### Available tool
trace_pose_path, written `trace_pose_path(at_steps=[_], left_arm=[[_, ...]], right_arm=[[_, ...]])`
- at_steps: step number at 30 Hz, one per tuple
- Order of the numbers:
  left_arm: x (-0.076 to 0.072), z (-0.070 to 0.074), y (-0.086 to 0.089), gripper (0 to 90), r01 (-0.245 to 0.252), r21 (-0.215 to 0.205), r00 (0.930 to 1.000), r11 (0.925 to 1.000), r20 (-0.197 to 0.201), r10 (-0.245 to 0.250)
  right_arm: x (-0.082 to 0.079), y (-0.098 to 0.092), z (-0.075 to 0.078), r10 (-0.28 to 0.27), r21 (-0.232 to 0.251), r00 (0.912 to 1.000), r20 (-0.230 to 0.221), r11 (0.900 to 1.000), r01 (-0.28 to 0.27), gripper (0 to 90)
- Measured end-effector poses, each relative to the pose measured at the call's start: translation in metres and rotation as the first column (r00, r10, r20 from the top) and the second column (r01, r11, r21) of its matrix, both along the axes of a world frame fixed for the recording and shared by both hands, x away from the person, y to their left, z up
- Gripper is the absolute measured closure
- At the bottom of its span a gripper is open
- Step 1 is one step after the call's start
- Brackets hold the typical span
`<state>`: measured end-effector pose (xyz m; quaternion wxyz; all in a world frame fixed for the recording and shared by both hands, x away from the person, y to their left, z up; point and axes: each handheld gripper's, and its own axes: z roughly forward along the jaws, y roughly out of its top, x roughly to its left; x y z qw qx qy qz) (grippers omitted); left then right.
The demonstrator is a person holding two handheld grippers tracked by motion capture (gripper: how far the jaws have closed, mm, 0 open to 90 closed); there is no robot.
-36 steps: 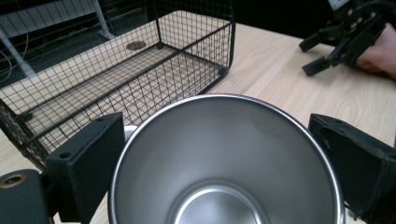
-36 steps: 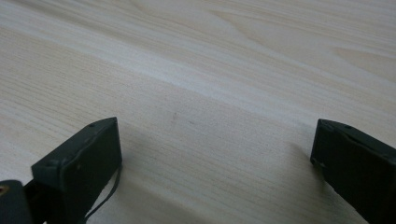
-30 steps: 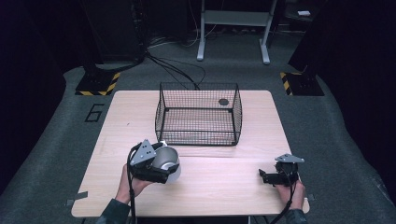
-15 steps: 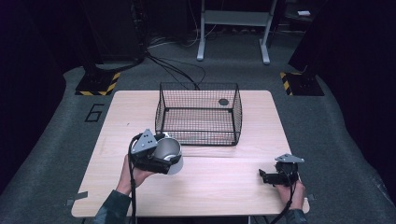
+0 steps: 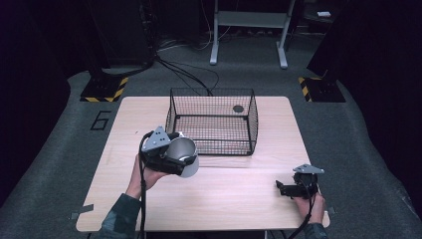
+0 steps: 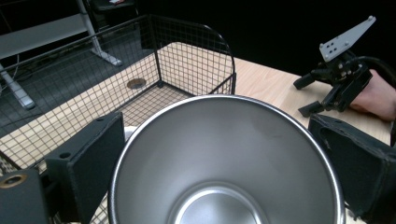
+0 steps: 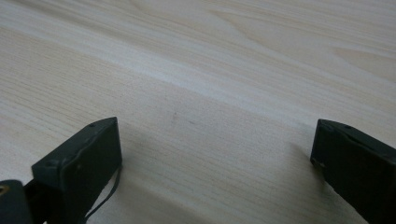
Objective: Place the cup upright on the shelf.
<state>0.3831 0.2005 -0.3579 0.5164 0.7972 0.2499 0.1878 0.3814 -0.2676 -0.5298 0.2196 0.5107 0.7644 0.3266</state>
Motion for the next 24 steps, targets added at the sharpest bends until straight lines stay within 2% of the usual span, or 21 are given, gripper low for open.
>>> trace_pose_path(at_steps=[2, 8, 17, 21, 24], left_arm=[[0.002, 0.002, 0.000, 6.5, 0.004, 0.008, 1.0000, 1.0000, 0.001, -0.004], [0.012, 0.010, -0.005, 6.4, 0.004, -0.012, 1.0000, 0.9999, 0.009, -0.003], [0.022, 0.019, -0.008, 6.5, 0.009, -0.016, 0.9999, 0.9998, 0.008, -0.009], [0.033, 0.027, -0.012, 6.5, 0.003, -0.002, 0.9997, 1.0000, 0.022, -0.003], [0.041, 0.030, -0.014, 6.4, 0.007, -0.001, 0.9998, 1.0000, 0.016, -0.007]], right_arm=[[0.000, 0.000, 0.000, 0.000, 0.000, 1.0000, 0.001, 1.000, 0.000, 1.5], [0.000, 0.001, 0.000, -0.005, 0.003, 1.0000, -0.002, 1.000, 0.005, 1.5], [0.000, 0.001, 0.000, -0.005, 0.003, 1.0000, -0.002, 1.000, 0.005, 1.5], [0.000, 0.001, 0.000, -0.005, 0.003, 1.0000, -0.002, 1.000, 0.005, 1.5], [0.000, 0.001, 0.000, -0.005, 0.002, 1.0000, -0.002, 1.000, 0.005, 1.5]])
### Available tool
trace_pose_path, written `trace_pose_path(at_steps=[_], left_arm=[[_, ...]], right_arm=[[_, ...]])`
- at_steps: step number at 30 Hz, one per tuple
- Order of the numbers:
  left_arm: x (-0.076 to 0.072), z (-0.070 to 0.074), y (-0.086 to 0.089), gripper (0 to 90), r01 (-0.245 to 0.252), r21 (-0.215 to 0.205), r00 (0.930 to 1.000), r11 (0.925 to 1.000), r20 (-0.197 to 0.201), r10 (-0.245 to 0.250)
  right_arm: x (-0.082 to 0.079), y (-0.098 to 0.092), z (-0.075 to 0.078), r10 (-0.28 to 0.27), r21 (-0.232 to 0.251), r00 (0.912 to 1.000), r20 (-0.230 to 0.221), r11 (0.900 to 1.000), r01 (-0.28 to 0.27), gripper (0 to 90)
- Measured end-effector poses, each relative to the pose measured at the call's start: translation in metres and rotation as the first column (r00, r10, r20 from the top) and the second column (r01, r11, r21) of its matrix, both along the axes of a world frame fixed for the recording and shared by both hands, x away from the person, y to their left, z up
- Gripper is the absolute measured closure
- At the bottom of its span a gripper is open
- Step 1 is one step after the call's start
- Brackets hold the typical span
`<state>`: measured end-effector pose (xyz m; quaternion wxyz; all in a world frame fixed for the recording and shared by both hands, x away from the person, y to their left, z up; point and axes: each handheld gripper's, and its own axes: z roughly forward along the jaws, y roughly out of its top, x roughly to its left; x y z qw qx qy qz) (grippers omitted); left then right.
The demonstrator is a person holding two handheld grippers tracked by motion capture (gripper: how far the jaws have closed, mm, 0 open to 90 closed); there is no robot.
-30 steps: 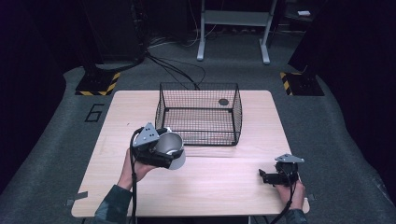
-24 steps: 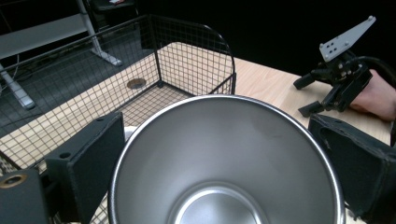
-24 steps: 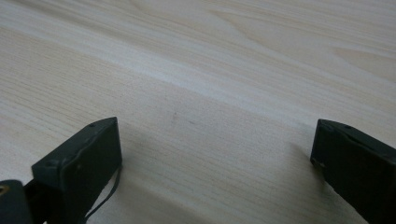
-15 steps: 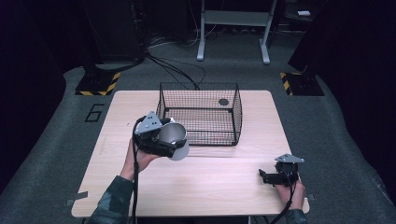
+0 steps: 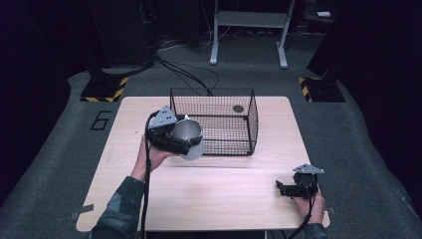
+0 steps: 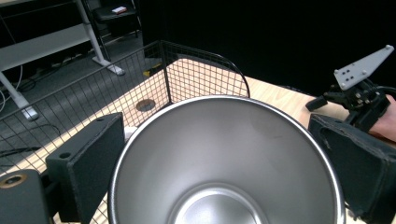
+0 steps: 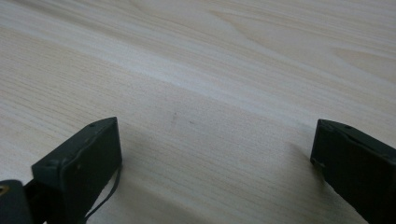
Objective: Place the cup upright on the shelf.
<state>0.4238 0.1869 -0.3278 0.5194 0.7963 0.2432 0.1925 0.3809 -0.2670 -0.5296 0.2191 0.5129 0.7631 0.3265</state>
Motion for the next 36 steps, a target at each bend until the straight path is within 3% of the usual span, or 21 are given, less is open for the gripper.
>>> trace_pose_path(at_steps=[24, 36], left_arm=[[0.052, -0.001, -0.015, 6.5, -0.038, 0.006, 0.9991, 0.9993, -0.017, 0.038], [0.077, -0.003, -0.029, 6.5, -0.042, 0.030, 0.9988, 0.9987, -0.023, 0.042]], right_arm=[[0.000, 0.000, 0.000, 0.000, -0.003, 1.0000, 0.000, 1.000, 0.000, 1.5], [0.000, 0.000, 0.000, -0.001, -0.003, 1.0000, 0.001, 1.000, 0.001, 1.5]])
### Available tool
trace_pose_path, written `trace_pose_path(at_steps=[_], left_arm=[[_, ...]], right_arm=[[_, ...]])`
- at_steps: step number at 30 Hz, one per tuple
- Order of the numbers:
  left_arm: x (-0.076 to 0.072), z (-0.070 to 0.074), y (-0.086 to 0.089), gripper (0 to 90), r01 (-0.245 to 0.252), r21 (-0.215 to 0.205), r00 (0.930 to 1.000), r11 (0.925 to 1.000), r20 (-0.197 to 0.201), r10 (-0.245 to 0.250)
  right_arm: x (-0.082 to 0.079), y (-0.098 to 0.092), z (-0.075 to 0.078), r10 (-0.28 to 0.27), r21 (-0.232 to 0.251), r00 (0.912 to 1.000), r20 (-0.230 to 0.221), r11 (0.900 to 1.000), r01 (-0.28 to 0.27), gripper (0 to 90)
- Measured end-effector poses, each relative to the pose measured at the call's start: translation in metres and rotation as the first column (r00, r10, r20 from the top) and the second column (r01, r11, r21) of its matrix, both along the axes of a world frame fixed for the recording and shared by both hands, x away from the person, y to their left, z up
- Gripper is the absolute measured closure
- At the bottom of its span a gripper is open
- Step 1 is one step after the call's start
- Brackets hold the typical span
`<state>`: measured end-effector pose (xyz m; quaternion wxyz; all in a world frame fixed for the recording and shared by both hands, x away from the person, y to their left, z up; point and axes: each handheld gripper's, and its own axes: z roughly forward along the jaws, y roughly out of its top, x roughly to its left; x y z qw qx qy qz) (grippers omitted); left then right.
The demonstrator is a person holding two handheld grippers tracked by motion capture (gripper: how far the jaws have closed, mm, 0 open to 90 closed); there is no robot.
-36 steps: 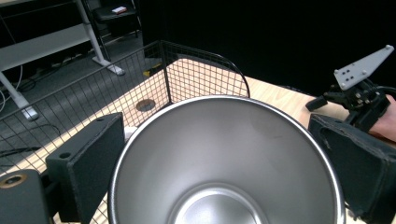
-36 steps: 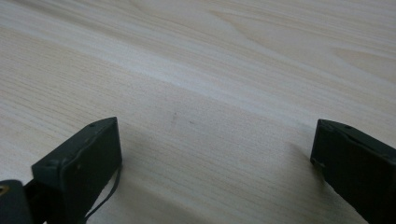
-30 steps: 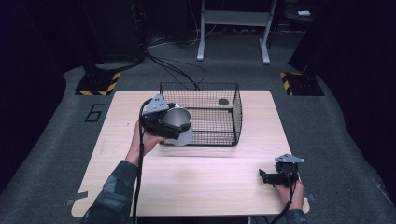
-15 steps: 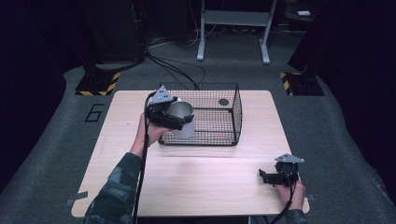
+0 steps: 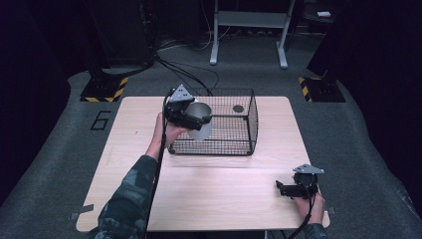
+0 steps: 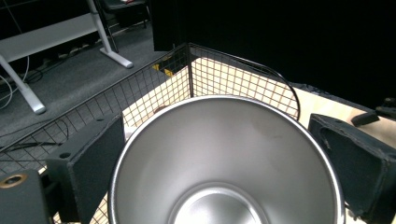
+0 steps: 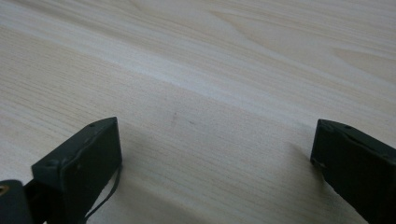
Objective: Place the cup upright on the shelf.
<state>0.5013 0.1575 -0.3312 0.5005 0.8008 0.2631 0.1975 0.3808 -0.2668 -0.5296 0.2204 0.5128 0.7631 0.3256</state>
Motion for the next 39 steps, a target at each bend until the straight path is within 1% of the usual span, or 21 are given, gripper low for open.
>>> trace_pose_path(at_steps=[5, 6, 8, 9, 12, 14, 15, 16, 17, 19, 21, 24, 29, 30, 31, 33, 34, 36, 39], left_arm=[[0.011, -0.004, -0.005, 6.5, -0.010, 0.005, 0.9999, 0.9999, -0.011, 0.010], [0.011, -0.004, -0.005, 6.5, -0.010, 0.005, 0.9999, 0.9999, -0.011, 0.010], [0.017, -0.007, -0.008, 6.5, -0.015, 0.010, 0.9998, 0.9998, -0.013, 0.015], [0.017, -0.007, -0.008, 6.5, -0.015, 0.010, 0.9998, 0.9998, -0.013, 0.015], [0.025, -0.010, -0.011, 6.4, -0.022, 0.019, 0.9995, 0.9996, -0.023, 0.022], [0.030, -0.013, -0.013, 6.4, -0.024, 0.030, 0.9993, 0.9993, -0.029, 0.025], [0.032, -0.015, -0.015, 6.4, -0.029, 0.032, 0.9992, 0.9991, -0.025, 0.030], [0.034, -0.016, -0.015, 6.5, -0.031, 0.036, 0.9991, 0.9989, -0.027, 0.032], [0.036, -0.017, -0.016, 6.4, -0.025, 0.042, 0.9990, 0.9988, -0.035, 0.026], [0.037, -0.020, -0.017, 6.4, -0.031, 0.038, 0.9988, 0.9988, -0.036, 0.033], [0.041, -0.025, -0.018, 6.5, -0.033, 0.039, 0.9981, 0.9987, -0.051, 0.035], [0.047, -0.030, -0.021, 6.4, -0.041, 0.039, 0.9973, 0.9984, -0.060, 0.043], [0.055, -0.038, -0.026, 6.4, -0.042, 0.057, 0.9961, 0.9975, -0.075, 0.046], [0.056, -0.039, -0.027, 6.4, -0.036, 0.067, 0.9957, 0.9971, -0.083, 0.042], [0.057, -0.041, -0.028, 6.4, -0.043, 0.065, 0.9956, 0.9970, -0.080, 0.048], [0.060, -0.044, -0.029, 6.4, -0.039, 0.074, 0.9947, 0.9965, -0.092, 0.046], [0.061, -0.046, -0.030, 6.4, -0.042, 0.076, 0.9946, 0.9963, -0.091, 0.049], [0.064, -0.048, -0.032, 6.4, -0.035, 0.088, 0.9944, 0.9955, -0.096, 0.043], [0.066, -0.052, -0.033, 6.4, -0.037, 0.088, 0.9933, 0.9955, -0.106, 0.046]], right_arm=[[0.000, 0.000, 0.000, 0.000, 0.000, 1.0000, 0.000, 1.000, 0.000, 1.5], [0.000, 0.000, 0.000, 0.000, 0.000, 1.0000, 0.000, 1.000, 0.000, 1.5], [0.000, 0.000, 0.000, 0.000, 0.000, 1.0000, 0.000, 1.000, 0.000, 1.5], [0.000, 0.000, 0.000, 0.000, 0.000, 1.0000, 0.000, 1.000, 0.000, 1.5], [0.000, 0.000, 0.000, 0.005, -0.003, 1.0000, -0.001, 1.000, -0.005, 1.5], [0.000, 0.000, 0.000, -0.002, 0.000, 1.0000, 0.002, 1.000, 0.002, 1.5], [0.000, 0.000, 0.000, 0.007, -0.006, 1.0000, 0.000, 1.000, -0.007, 1.5], [0.000, 0.000, 0.000, 0.002, -0.004, 1.0000, 0.002, 1.000, -0.002, 1.5], [0.000, 0.000, 0.000, 0.007, -0.007, 1.0000, 0.001, 1.000, -0.007, 1.5], [0.000, 0.000, 0.000, 0.006, -0.006, 1.0000, 0.001, 1.000, -0.006, 1.5], [0.000, -0.001, 0.000, 0.010, -0.010, 0.9999, 0.005, 1.000, -0.010, 1.5], [0.000, 0.000, 0.000, 0.008, -0.008, 1.0000, 0.005, 1.000, -0.008, 1.5], [0.000, -0.001, 0.000, 0.009, -0.010, 0.9999, 0.006, 1.000, -0.009, 1.5], [0.000, -0.001, 0.000, 0.008, -0.009, 1.0000, 0.006, 1.000, -0.008, 1.5], [0.000, -0.001, 0.000, 0.009, -0.009, 0.9999, 0.005, 1.000, -0.009, 1.5], [0.000, -0.001, 0.000, 0.008, -0.010, 0.9999, 0.007, 1.000, -0.008, 1.5], [0.000, -0.001, 0.000, 0.008, -0.010, 0.9999, 0.007, 1.000, -0.008, 1.5], [0.000, -0.001, 0.000, 0.011, -0.013, 0.9999, 0.010, 1.000, -0.011, 1.5], [0.000, -0.001, 0.000, 0.009, -0.012, 0.9999, 0.010, 1.000, -0.009, 1.5]])
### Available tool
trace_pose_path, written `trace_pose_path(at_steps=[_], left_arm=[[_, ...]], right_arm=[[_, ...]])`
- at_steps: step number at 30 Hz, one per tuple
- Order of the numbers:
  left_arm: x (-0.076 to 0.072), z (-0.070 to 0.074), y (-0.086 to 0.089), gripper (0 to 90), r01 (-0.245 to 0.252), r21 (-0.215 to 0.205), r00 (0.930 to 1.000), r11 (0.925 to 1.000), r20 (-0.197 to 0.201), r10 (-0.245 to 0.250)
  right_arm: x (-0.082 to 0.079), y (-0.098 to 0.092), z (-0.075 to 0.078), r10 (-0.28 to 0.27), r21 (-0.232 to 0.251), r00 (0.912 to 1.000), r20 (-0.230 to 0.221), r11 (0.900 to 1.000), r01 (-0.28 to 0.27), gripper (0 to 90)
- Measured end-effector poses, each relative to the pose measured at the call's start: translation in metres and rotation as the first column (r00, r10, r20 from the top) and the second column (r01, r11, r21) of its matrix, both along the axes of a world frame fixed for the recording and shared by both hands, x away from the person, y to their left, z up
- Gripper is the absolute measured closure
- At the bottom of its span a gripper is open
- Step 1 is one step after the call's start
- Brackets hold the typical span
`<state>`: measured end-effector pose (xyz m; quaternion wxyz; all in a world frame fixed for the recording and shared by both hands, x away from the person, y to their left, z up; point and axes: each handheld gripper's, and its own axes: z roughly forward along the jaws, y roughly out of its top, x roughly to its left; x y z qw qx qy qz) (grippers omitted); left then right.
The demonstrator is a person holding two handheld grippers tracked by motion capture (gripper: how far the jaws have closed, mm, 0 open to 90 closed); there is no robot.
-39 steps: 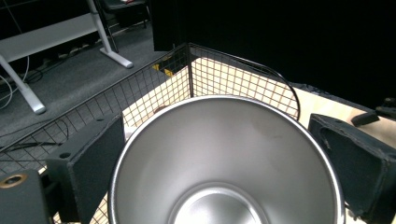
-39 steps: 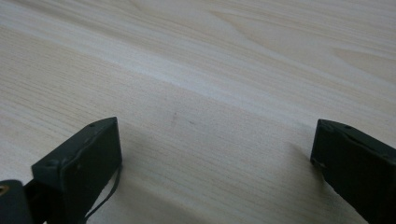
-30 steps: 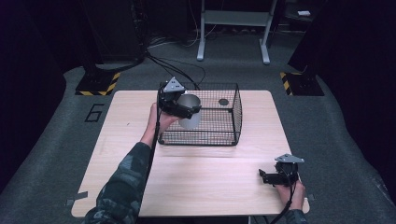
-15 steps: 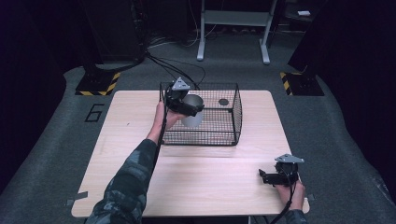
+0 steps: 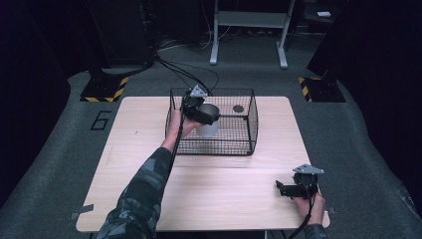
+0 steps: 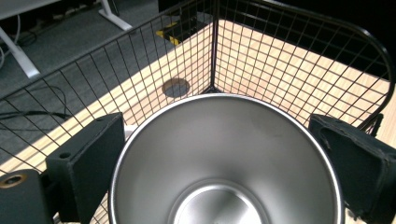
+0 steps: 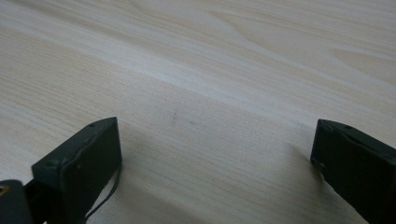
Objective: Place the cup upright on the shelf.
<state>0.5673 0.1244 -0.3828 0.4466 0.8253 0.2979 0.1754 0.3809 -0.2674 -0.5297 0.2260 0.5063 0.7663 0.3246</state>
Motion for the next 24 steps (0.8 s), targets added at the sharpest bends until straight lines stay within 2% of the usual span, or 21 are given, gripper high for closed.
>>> trace_pose_path(at_steps=[7, 9, 24], left_arm=[[0.008, -0.009, -0.003, 6.4, 0.009, 0.038, 0.9996, 0.9992, -0.028, -0.008], [0.009, -0.011, -0.003, 6.4, 0.003, 0.027, 0.9996, 0.9996, -0.029, -0.002], [0.021, -0.025, -0.011, 6.4, 0.031, 0.082, 0.9969, 0.9961, -0.075, -0.025]], right_arm=[[0.000, 0.000, 0.000, 0.001, -0.002, 1.0000, 0.002, 1.000, -0.001, 1.5], [0.000, 0.000, 0.000, 0.001, -0.001, 1.0000, 0.002, 1.000, -0.001, 1.5], [0.000, 0.000, 0.000, 0.002, -0.001, 1.0000, 0.002, 1.000, -0.002, 1.5]])
